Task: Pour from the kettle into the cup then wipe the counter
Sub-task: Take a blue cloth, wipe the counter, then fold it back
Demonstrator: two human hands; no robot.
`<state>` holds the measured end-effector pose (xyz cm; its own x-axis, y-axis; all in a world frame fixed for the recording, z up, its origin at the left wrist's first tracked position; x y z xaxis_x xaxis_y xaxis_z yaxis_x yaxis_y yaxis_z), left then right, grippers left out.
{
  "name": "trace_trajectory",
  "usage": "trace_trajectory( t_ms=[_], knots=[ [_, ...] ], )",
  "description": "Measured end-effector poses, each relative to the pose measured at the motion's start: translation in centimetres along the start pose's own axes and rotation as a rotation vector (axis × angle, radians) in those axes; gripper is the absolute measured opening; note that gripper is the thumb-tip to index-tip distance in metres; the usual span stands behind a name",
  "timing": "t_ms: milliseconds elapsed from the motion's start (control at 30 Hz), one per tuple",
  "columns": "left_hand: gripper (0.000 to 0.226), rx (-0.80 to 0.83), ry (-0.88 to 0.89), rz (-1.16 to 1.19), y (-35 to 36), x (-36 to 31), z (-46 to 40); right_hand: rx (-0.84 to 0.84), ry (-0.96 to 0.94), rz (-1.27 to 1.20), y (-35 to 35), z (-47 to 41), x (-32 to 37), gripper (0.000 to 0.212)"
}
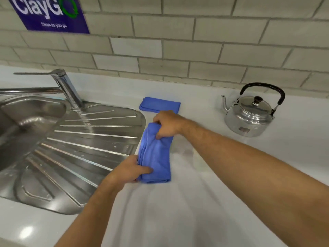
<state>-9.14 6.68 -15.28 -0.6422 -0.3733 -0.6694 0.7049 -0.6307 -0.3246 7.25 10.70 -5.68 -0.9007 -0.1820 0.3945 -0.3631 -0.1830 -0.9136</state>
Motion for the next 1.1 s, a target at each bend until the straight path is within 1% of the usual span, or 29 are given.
trace_trajectory(
  t_ms=[67,100,167,233,267,333,433,500,533,600,633,700,767,800,867,933,1000,1100],
  knots=[
    [0.035,0.046,-0.010,0.037,-0.6,-1.2,-0.8,-0.066,-0.003,-0.132,-1.8,0.0,-1.4,0.030],
    [0.038,0.064,0.006,0.105,-1.0,-2.0,-1.2,-0.102,0.000,-0.208,-2.6,0.0,-2.1,0.031],
    [0.038,0.152,0.043,0.306,-1.9,-3.5,-2.4,-0.165,0.028,-0.365,-4.0,0.1,-3.9,0.026],
    [0.036,0.267,0.069,0.503,-2.8,-5.2,-3.6,-0.222,0.103,-0.521,-4.9,0.2,-6.2,0.020],
    [0.036,0.283,0.087,0.563,-3.6,-6.1,-4.5,-0.244,0.159,-0.594,-5.0,0.1,-7.4,0.020],
    [0.039,0.206,0.121,0.607,-5.2,-7.4,-6.2,-0.248,0.278,-0.745,-4.3,0.5,-9.6,0.023],
    [0.043,0.025,0.155,0.573,-7.9,-9.8,-9.3,-0.298,0.406,-0.926,-3.1,0.2,-11.7,0.023],
    [0.045,-0.011,0.227,0.515,-9.3,-12.2,-10.9,-0.425,0.475,-0.987,-2.9,-0.5,-13.1,0.027],
    [0.042,-0.023,0.287,0.467,-9.9,-13.7,-11.6,-0.513,0.512,-1.006,-3.0,-0.8,-13.9,0.030],
    [0.033,-0.069,0.395,0.341,-10.9,-16.6,-12.7,-0.669,0.558,-0.988,-3.2,-1.7,-15.0,0.030],
    [0.035,-0.110,0.436,0.277,-11.3,-17.9,-13.4,-0.724,0.559,-0.956,-3.3,-2.3,-15.5,0.029],
    [0.042,-0.181,0.490,0.160,-11.6,-19.9,-15.0,-0.781,0.546,-0.906,-3.2,-3.5,-16.1,0.028],
    [0.028,-0.195,0.464,0.073,-11.2,-20.5,-16.8,-0.783,0.546,-0.865,-2.5,-4.6,-16.8,0.021],
    [0.023,-0.179,0.425,0.036,-10.8,-20.2,-17.9,-0.750,0.558,-0.844,-1.9,-5.0,-17.2,0.022],
    [0.031,-0.146,0.329,-0.051,-10.2,-19.3,-19.7,-0.628,0.585,-0.807,-0.5,-5.7,-17.9,0.039],
    [0.037,-0.147,0.284,-0.101,-10.1,-19.0,-20.9,-0.518,0.604,-0.731,0.4,-5.9,-18.2,0.050],
    [0.037,-0.161,0.264,-0.127,-10.4,-19.4,-21.6,-0.477,0.608,-0.652,0.4,-6.0,-18.3,0.053],
    [0.040,-0.222,0.280,-0.308,-10.7,-20.1,-21.9,-0.422,0.584,-0.584,0.0,-6.0,-17.8,0.055]
  ],
)
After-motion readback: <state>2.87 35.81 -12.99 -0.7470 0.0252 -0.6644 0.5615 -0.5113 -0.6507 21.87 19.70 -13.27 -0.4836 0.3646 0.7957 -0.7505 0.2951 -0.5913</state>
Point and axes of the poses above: each hand's wrist, its own z-axis away from the middle knuckle, its own y-axis out of the palm, x = y × z, the point moved 7 cm from there along -z, towards the middle knuckle, and after that the axes turned 12 degrees about -y, right-handed, at the moved point
